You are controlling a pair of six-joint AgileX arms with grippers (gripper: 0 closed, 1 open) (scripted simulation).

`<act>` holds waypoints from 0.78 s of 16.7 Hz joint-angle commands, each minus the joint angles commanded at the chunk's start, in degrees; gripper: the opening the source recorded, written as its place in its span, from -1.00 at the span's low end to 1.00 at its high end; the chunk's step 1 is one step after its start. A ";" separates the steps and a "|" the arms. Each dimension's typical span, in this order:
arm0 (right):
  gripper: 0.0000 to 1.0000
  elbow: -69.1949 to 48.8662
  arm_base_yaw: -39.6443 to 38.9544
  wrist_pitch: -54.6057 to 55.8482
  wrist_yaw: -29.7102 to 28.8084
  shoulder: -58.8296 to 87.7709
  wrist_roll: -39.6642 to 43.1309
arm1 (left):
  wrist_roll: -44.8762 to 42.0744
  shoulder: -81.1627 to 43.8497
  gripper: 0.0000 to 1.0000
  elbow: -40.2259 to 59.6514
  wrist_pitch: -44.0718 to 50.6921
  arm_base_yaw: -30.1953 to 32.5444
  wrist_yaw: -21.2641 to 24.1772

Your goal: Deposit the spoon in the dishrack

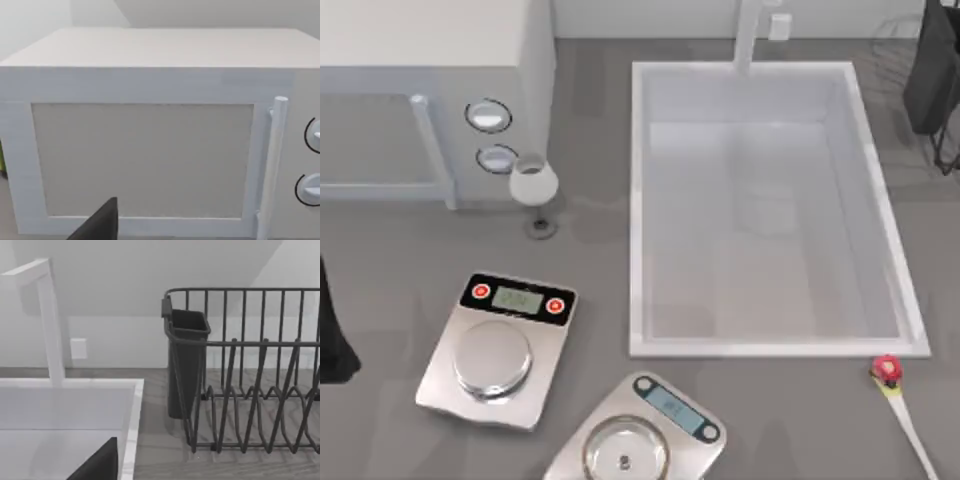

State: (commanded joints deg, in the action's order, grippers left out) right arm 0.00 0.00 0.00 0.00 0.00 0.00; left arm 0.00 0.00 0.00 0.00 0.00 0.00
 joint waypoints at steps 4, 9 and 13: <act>1.00 -1.77 -0.76 -1.87 -0.06 1.95 -0.44 | 0.00 0.00 1.00 0.00 0.00 0.00 0.00; 1.00 -12.96 -5.97 -14.44 -0.09 17.28 -3.34 | 0.00 0.00 1.00 0.00 0.00 0.00 0.00; 1.00 -24.95 -11.79 -28.95 0.14 38.38 -6.88 | 0.00 0.00 1.00 0.00 0.00 0.00 0.00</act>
State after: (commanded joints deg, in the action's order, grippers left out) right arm -24.95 -11.79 -28.95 0.14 38.38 -6.88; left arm 0.00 0.00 0.00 0.00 0.00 0.00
